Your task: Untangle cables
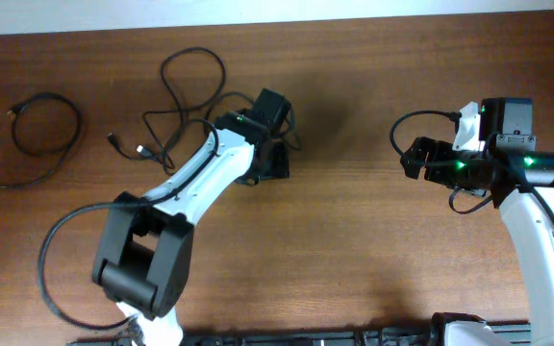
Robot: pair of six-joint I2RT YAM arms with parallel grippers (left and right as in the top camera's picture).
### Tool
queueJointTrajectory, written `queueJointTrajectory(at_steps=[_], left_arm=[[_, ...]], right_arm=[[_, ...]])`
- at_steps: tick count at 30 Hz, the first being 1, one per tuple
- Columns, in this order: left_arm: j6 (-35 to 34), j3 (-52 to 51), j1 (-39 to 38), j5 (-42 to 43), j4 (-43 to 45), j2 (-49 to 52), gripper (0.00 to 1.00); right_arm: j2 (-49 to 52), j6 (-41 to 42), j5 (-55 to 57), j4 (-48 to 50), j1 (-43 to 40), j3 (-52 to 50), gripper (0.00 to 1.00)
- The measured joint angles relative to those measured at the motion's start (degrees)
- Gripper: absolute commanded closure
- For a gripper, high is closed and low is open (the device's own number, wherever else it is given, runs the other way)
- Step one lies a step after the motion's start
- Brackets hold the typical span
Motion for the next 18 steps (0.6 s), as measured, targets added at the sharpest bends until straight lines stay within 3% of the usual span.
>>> queueJointTrajectory(at_steps=[5, 10, 11, 12, 13, 14, 16, 18], left_arm=[[2.45, 1.01, 0.0, -0.61, 3.69, -4.96, 0.01], [7.23, 1.57, 0.0, -6.86, 8.37, -5.27, 0.04], [6.84, 1.57, 0.0, -7.72, 9.57, -5.18, 0.34], [6.56, 1.57, 0.0, -8.07, 10.21, -5.05, 0.51], [6.43, 1.6, 0.0, -8.48, 11.17, -4.79, 0.55], [6.8, 1.6, 0.0, -8.74, 11.74, -4.48, 0.51], [8.15, 1.6, 0.0, -9.16, 12.57, -3.78, 0.05], [9.7, 1.64, 0.0, -9.4, 13.79, -2.38, 0.03]], right_arm=[[0.0, 0.0, 0.0, 0.11, 0.0, 0.0, 0.01], [1.38, 0.0, 0.0, 0.33, 0.0, 0.0, 0.01], [2.05, -0.02, 0.0, 0.37, 0.0, 0.0, 0.01], [2.58, 0.02, 0.0, 0.33, 0.0, 0.0, 0.01], [3.28, -0.04, 0.0, 0.24, 0.0, 0.0, 0.01], [3.93, 0.0, 0.0, 0.24, 0.0, 0.0, 0.01], [4.92, -0.02, -0.02, 0.2, 0.0, 0.0, 0.01], [5.75, 0.02, -0.02, 0.2, 0.0, 0.0, 0.01]])
